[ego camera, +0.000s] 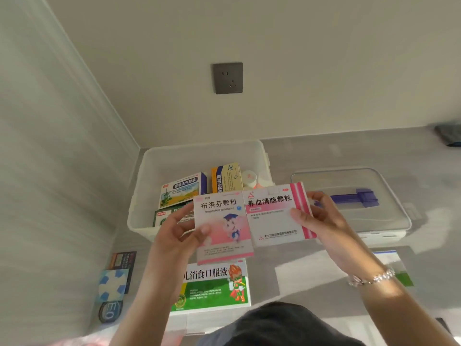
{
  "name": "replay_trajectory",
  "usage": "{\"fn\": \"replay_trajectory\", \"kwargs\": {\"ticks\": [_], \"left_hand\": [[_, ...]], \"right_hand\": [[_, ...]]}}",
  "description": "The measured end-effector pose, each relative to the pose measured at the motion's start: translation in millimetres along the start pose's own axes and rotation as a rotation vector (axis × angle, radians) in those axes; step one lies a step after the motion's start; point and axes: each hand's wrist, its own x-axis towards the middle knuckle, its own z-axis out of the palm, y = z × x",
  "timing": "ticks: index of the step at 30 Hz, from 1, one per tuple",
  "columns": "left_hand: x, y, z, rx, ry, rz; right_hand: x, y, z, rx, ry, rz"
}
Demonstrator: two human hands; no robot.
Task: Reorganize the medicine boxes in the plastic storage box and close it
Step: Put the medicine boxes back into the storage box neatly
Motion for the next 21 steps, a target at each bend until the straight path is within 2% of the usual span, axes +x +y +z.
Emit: {"fn": "replay_trajectory", "kwargs": {"ticks": [6,12,16,21], "left_hand": [[46,17,-34,-0.015,0.082,0.015],[118,23,-57,0.020,0.206,-0.070],[149,16,-51,0.145,0.295,-0.090],[163,15,-49,0.355,0.283,-0.052]], "right_hand": [[44,-10,46,-0.107,0.071,-0.028],[109,-14,94,-0.460,0.124,-0.053],[143,-8,115,-0.488,0.149,0.034],[168,1,128,-0.534,0.168,0.121]]}}
